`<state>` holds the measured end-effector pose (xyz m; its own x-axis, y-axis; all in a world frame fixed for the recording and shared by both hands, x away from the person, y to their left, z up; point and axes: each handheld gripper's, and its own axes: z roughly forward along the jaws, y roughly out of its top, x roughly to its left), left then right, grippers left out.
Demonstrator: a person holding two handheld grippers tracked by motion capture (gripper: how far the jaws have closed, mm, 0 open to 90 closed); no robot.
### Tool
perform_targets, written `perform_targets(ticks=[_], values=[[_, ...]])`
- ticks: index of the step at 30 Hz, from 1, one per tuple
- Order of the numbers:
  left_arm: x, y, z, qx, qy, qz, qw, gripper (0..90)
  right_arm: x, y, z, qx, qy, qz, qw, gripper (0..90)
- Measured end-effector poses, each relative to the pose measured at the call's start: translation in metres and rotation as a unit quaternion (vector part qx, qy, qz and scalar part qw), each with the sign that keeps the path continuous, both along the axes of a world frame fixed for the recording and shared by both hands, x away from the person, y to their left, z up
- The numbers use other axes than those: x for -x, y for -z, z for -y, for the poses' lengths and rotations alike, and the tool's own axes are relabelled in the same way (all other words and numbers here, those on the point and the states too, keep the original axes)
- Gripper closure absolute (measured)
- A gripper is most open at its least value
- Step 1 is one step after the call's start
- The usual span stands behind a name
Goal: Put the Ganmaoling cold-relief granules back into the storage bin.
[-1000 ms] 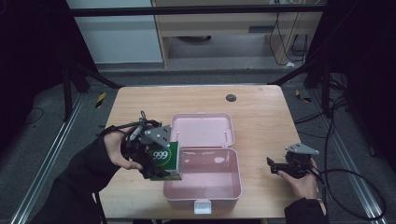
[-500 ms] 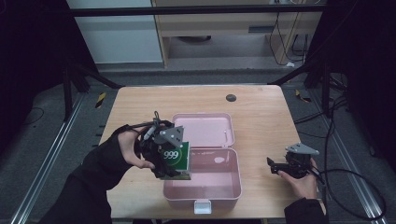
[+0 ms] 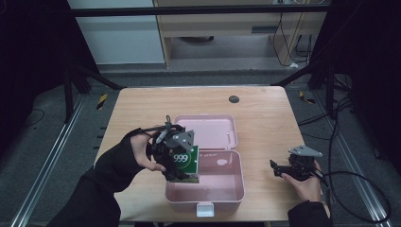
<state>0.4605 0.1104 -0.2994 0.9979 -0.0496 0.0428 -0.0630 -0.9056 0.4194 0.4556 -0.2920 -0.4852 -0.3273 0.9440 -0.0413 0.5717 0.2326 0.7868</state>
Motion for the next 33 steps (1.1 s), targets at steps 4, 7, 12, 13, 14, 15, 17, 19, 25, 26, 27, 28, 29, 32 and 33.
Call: perform_targets(ticks=[4, 7, 12, 13, 14, 15, 17, 19, 25, 26, 27, 28, 29, 32, 33], values=[[-0.001, 0.005, 0.001, 0.003, -0.001, -0.003, 1.0000, 14.6, 0.000, 0.000, 0.000, 0.000, 0.000, 0.000, 1.0000, 2.3], [-0.003, 0.012, 0.003, -0.003, -0.003, -0.003, 1.0000, 14.7, 0.000, 0.000, 0.000, 0.000, 0.000, -0.001, 1.0000, 2.3], [-0.004, 0.020, 0.004, -0.002, -0.004, -0.008, 1.0000, 14.6, 0.000, 0.001, 0.000, 0.001, -0.001, -0.001, 1.0000, 2.3], [-0.005, 0.022, 0.005, -0.004, -0.004, -0.008, 0.9999, 14.6, 0.000, 0.001, 0.000, 0.002, -0.001, -0.001, 1.0000, 2.3], [-0.005, 0.023, 0.005, -0.004, -0.004, -0.009, 0.9999, 14.7, 0.000, 0.001, 0.000, 0.001, -0.001, -0.002, 1.0000, 2.3], [-0.005, 0.026, 0.006, -0.005, -0.006, -0.010, 0.9999, 14.6, 0.000, 0.001, 0.000, 0.002, -0.001, -0.001, 1.0000, 2.3], [-0.005, 0.030, 0.007, -0.010, -0.005, -0.011, 0.9999, 14.6, 0.000, 0.001, 0.000, 0.002, -0.001, -0.002, 1.0000, 2.3], [-0.005, 0.034, 0.007, -0.011, -0.007, -0.014, 0.9998, 14.6, 0.000, 0.001, 0.000, 0.002, -0.002, -0.002, 1.0000, 2.3], [-0.006, 0.043, 0.004, -0.009, -0.013, -0.020, 0.9997, 14.6, 0.000, 0.002, -0.001, 0.003, -0.002, -0.002, 1.0000, 2.3], [-0.006, 0.045, 0.004, -0.012, -0.013, -0.021, 0.9996, 14.6, 0.000, 0.002, -0.001, 0.004, -0.003, -0.003, 1.0000, 2.3], [-0.006, 0.047, 0.003, -0.011, -0.014, -0.022, 0.9996, 14.6, 0.000, 0.002, -0.001, 0.003, -0.003, -0.002, 1.0000, 2.3], [-0.006, 0.050, 0.002, -0.016, -0.015, -0.023, 0.9995, 14.6, 0.000, 0.002, -0.001, 0.004, -0.003, -0.002, 1.0000, 2.3], [-0.006, 0.050, 0.002, -0.016, -0.015, -0.023, 0.9995, 14.6, 0.000, 0.002, -0.001, 0.004, -0.004, -0.002, 1.0000, 2.3], [-0.006, 0.055, 0.001, -0.014, -0.018, -0.027, 0.9994, 14.6, -0.001, 0.002, -0.001, 0.004, -0.005, -0.002, 1.0000, 2.3], [-0.006, 0.057, 0.000, -0.014, -0.019, -0.028, 0.9993, 14.6, -0.001, 0.002, -0.001, 0.007, -0.005, -0.001, 1.0000, 2.2]])
